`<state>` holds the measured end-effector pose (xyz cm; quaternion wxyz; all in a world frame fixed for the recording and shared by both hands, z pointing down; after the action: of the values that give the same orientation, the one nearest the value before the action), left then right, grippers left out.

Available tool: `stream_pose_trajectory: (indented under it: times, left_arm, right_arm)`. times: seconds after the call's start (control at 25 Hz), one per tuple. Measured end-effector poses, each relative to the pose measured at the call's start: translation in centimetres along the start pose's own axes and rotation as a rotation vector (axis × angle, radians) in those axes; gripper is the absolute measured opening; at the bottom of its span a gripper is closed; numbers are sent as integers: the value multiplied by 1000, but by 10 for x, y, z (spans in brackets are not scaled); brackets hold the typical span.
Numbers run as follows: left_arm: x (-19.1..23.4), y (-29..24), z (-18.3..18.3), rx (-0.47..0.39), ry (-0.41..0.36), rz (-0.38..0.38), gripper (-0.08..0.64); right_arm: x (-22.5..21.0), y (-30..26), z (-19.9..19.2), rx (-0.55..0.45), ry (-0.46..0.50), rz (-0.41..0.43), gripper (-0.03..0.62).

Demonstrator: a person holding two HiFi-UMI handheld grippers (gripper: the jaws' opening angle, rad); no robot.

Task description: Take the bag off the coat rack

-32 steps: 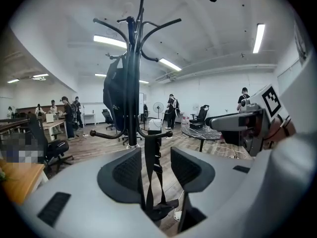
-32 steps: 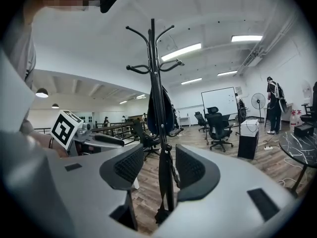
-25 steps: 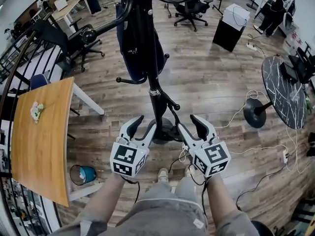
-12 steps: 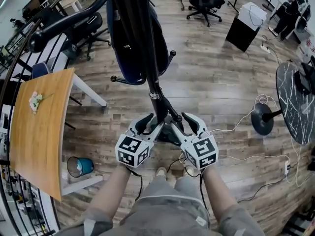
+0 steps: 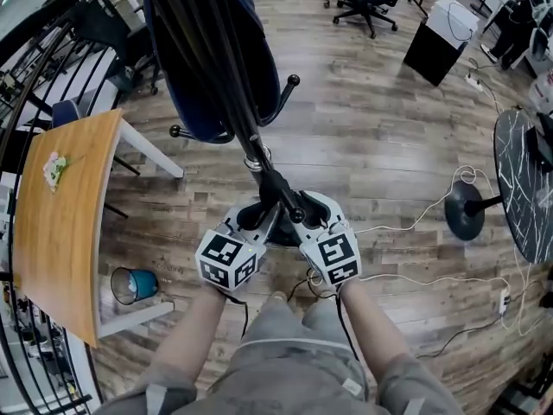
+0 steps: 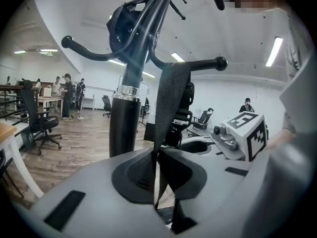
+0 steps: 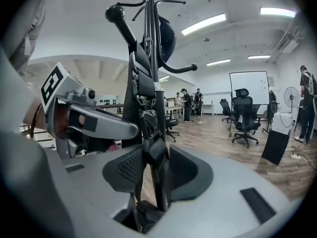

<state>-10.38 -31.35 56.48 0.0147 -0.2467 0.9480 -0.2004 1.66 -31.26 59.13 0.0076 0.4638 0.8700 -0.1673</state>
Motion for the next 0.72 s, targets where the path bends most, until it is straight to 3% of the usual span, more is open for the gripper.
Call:
stream_pose_trajectory:
  times: [0.04, 0.12, 0.24, 0.4, 0.56, 0.72]
  left_arm:
    - [-2, 0, 0, 5, -16, -7, 36]
    - [-5, 1, 0, 20, -53, -10, 22]
    - [0, 4, 3, 60, -62, 20, 18]
    - [13, 19, 13, 104, 20, 84, 17]
    - [12, 42, 30, 99, -22, 94, 17]
    - [4, 63, 54, 85, -5, 93, 17]
  right_arm:
    - [-1, -1, -1, -6, -2, -2, 122]
    - [-3, 0, -1, -18, -15, -11, 83]
    - [-7, 8, 1, -52, -21, -43, 71]
    - [-2, 27, 19, -112, -6, -73, 55]
    - [3, 50, 40, -135, -15, -100, 52]
    - [14, 79, 61, -159, -20, -105, 52]
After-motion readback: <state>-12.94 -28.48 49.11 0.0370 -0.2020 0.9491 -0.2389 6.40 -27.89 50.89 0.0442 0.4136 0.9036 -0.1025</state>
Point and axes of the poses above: the fingertips, and each gripper's own axes: y backward along the fingers, x to its left, z out of its top, the point moved 7 cm from there along y, backward along the fingers, and after that the axes turned 15 degrees about z, right-handed, at the moved point
